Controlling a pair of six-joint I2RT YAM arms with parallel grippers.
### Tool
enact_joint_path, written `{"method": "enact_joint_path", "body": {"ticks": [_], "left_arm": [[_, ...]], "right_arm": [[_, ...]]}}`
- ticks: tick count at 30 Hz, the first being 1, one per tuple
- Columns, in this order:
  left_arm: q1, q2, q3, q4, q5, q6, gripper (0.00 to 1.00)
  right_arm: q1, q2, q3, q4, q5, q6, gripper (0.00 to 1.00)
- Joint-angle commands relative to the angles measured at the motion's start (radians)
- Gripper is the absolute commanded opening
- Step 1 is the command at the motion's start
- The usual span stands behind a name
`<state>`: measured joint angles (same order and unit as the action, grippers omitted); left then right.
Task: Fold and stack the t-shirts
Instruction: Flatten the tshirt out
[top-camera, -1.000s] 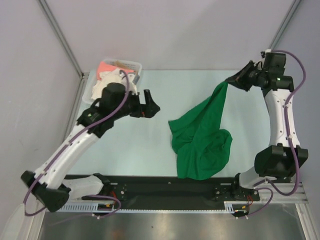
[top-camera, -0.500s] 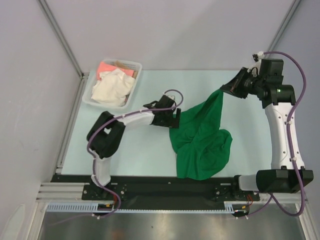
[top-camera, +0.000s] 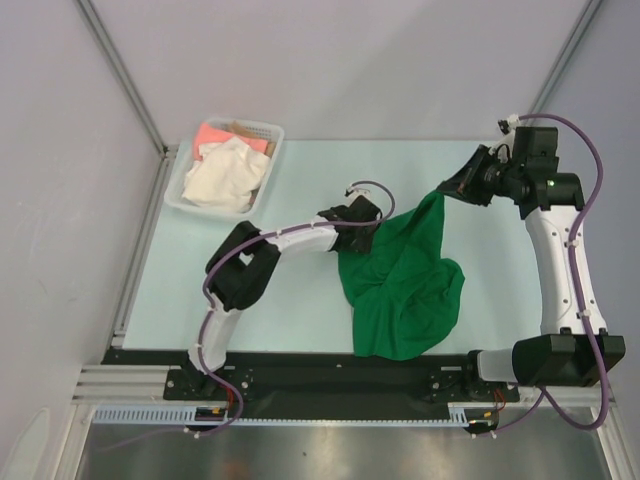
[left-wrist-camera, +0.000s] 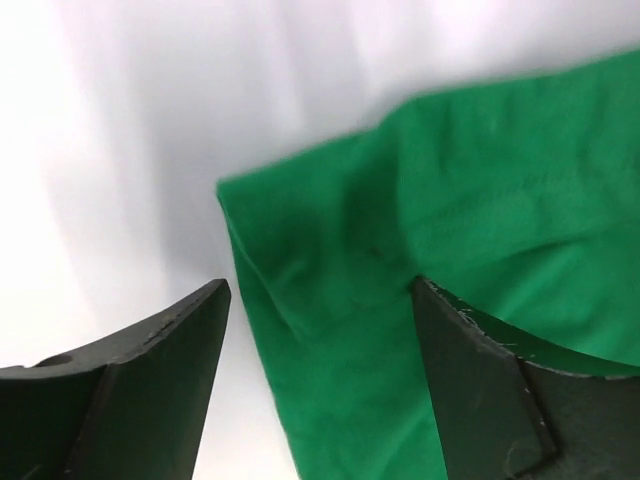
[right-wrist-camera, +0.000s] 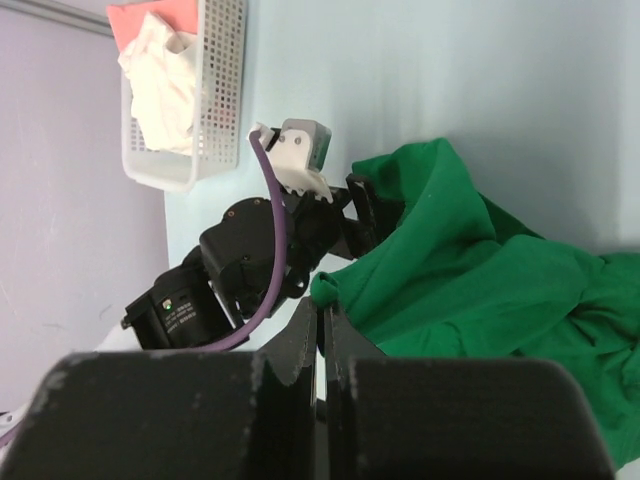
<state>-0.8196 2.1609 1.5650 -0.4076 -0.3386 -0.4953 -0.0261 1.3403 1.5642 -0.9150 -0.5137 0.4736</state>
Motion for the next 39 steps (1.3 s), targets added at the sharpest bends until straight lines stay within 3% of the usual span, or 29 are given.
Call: {"method": "enact_joint_path", "body": {"ticks": [1, 3, 5, 6, 8, 9, 12, 15, 19, 23, 27, 30, 32, 34, 39], "left_arm": [[0.007, 0.037, 0.023, 0.013, -0.059, 0.037, 0.78], [0.011, 0.051, 0.021, 0.047, -0.034, 0.067, 0.72], [0.022, 0.068, 0.044, 0.056, -0.028, 0.087, 0.55], [0.030, 0.077, 0.050, 0.067, -0.001, 0.098, 0.34], [0.040, 0.080, 0.070, 0.079, 0.019, 0.119, 0.06], [0.045, 0.076, 0.079, 0.064, 0.016, 0.123, 0.00], [0.054, -0.011, 0.108, -0.015, -0.063, 0.158, 0.00], [0.057, -0.211, 0.139, -0.091, -0.157, 0.201, 0.00], [0.056, -0.516, 0.177, -0.071, -0.149, 0.313, 0.00], [0.053, -0.740, 0.281, -0.048, -0.122, 0.449, 0.00], [0.053, -0.847, 0.401, -0.036, -0.083, 0.576, 0.00], [0.053, -0.921, 0.473, -0.013, -0.085, 0.642, 0.00], [0.053, -0.952, 0.533, -0.005, -0.085, 0.685, 0.00], [0.053, -0.981, 0.572, 0.019, -0.085, 0.719, 0.00], [0.053, -0.946, 0.688, 0.058, -0.128, 0.837, 0.00]], "right_arm": [[-0.005, -0.036, 0.007, 0.005, -0.023, -0.021, 0.00], [-0.003, -0.036, 0.000, 0.002, -0.020, -0.020, 0.00], [0.002, -0.038, -0.010, 0.002, -0.025, -0.016, 0.00], [0.003, -0.039, -0.012, 0.005, -0.023, -0.016, 0.00], [0.006, -0.033, -0.012, 0.008, -0.026, -0.018, 0.00], [0.008, -0.029, -0.009, 0.007, -0.032, -0.020, 0.00], [0.017, -0.010, 0.020, -0.025, -0.011, -0.021, 0.00], [0.053, 0.006, 0.089, -0.108, 0.027, -0.052, 0.00], [0.121, -0.018, 0.218, -0.176, 0.093, -0.092, 0.00], [0.153, -0.079, 0.348, -0.103, -0.041, -0.070, 0.00], [0.186, -0.180, 0.349, 0.152, -0.343, 0.051, 0.00], [0.195, -0.256, 0.315, 0.471, -0.564, 0.270, 0.00], [0.195, -0.283, 0.303, 0.684, -0.626, 0.433, 0.00], [0.193, -0.290, 0.315, 0.726, -0.661, 0.474, 0.00], [0.115, -0.312, 0.372, 0.477, -0.609, 0.314, 0.00]]}}
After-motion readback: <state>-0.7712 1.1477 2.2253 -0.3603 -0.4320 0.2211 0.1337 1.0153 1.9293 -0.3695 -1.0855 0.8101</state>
